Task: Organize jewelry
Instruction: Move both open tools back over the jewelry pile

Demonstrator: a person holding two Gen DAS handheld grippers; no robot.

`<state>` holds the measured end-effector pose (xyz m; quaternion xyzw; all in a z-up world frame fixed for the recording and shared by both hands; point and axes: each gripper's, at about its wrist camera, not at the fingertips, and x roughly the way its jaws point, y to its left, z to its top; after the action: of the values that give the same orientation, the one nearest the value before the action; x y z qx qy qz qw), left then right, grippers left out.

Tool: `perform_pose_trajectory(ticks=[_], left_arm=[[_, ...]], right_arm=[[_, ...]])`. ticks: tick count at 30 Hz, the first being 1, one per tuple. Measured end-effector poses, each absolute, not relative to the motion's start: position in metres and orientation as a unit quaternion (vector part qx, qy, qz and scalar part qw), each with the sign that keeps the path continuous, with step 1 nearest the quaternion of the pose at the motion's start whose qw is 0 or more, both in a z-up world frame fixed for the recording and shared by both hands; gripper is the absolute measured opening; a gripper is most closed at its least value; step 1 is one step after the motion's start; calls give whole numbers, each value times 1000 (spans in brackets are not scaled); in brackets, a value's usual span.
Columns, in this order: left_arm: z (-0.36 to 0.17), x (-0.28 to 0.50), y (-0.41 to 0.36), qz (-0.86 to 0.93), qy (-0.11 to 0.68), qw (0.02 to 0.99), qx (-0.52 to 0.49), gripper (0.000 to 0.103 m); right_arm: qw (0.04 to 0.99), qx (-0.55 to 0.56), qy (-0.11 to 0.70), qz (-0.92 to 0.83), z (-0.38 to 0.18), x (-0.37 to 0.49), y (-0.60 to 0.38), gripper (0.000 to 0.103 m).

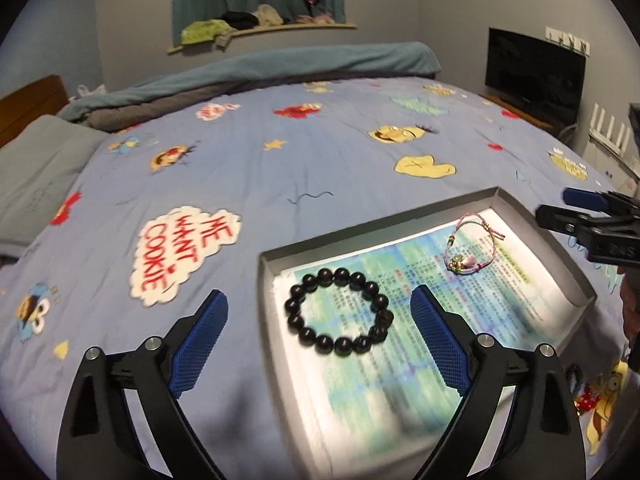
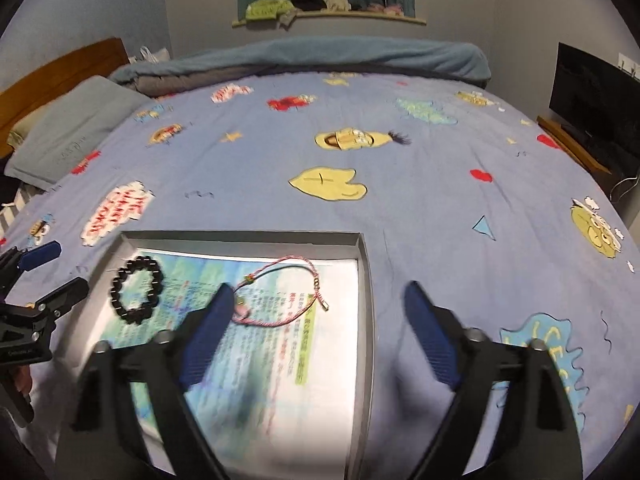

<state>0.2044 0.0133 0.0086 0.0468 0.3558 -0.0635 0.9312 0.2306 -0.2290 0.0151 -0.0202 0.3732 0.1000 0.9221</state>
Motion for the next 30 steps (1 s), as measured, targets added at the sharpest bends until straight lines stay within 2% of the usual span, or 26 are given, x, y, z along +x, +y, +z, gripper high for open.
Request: perform_pose_trajectory(ticks=[2, 12, 30], left_arm=[[13, 189, 16, -66, 350, 933, 43, 93], [33, 115, 24, -67, 328, 941, 50, 95], [47, 26, 48, -47, 287, 957, 17, 97]], right_arm=[[925, -25, 364, 105, 22, 214, -229, 97], [937, -9, 330, 115, 46, 146, -240, 97], [940, -33, 311, 136, 47, 50, -233, 97]])
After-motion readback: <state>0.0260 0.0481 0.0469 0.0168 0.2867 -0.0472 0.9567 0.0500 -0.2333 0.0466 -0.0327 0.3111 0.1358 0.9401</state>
